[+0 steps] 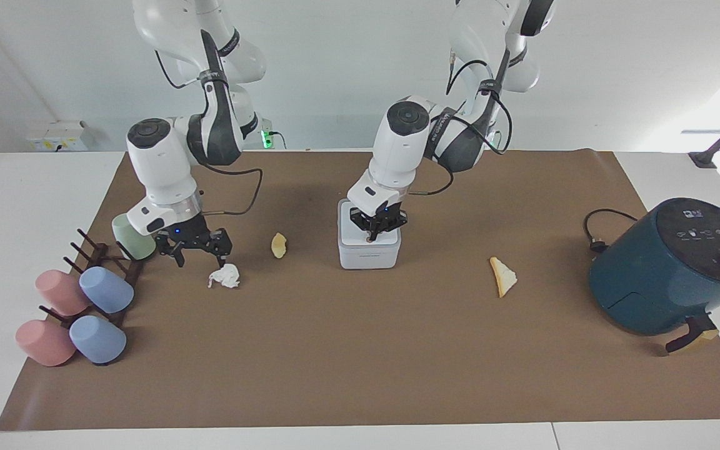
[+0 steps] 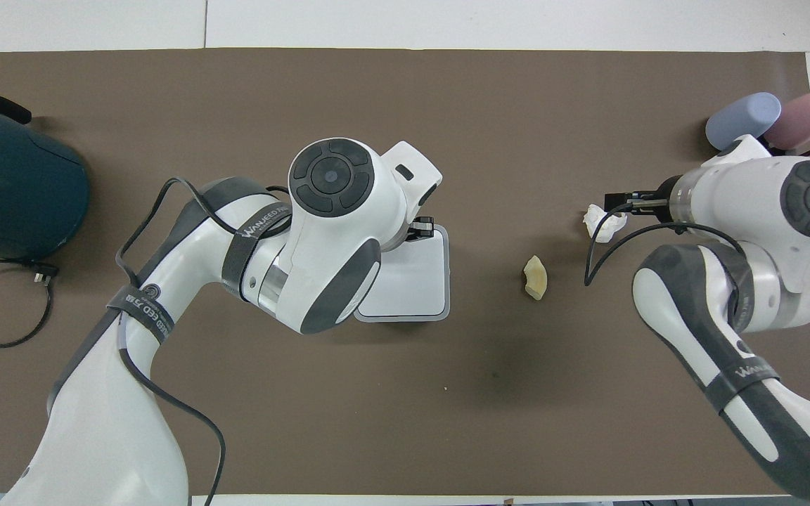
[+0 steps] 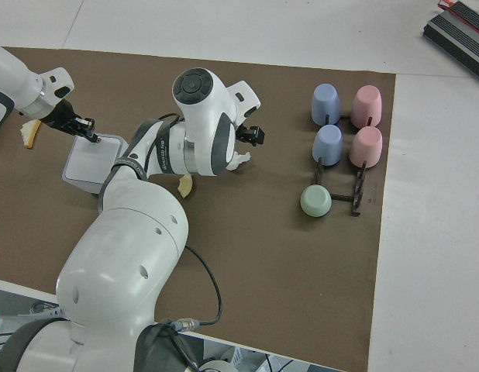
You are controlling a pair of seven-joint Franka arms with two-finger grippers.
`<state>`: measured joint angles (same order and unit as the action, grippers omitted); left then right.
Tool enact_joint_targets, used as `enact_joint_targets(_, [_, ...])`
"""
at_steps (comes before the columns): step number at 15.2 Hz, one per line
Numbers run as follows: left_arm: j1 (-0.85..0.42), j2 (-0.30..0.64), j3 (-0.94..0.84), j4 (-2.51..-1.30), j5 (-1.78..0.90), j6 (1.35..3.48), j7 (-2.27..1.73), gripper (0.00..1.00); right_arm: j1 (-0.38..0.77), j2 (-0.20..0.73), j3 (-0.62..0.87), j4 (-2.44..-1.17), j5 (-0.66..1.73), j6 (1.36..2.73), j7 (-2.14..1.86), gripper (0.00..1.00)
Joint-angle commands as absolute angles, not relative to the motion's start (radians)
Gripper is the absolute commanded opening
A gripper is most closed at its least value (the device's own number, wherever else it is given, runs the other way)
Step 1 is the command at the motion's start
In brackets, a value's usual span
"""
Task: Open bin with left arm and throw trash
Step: 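Reach the bin lid with the left gripper while the right gripper grasps paper, then open the bin lid with the left gripper while the right gripper lifts paper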
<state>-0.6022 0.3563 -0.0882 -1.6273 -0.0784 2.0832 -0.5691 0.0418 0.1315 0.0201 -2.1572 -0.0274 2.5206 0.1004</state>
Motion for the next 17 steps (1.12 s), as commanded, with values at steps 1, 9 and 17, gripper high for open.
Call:
enact_joint_targets(1, [-0.62,0.379,-0.075,-1.615,-0.078,2.111,-0.583,0.0,0.043,0.158,0.026,-2.191,-0.02,2.597,0.11,1.0])
enact_joint_targets(9, [-0.623,0.38,-0.074,-1.638,-0.046,2.118,-0.583,0.0,0.061,0.176,0.026,-2.25,-0.02,2.687,0.101,1.0])
enact_joint_targets(17, [-0.66,0.387,-0.072,-1.692,-0.017,2.164,-0.601,0.0,0.06,0.176,0.026,-2.299,-0.02,2.76,0.091,0.76])
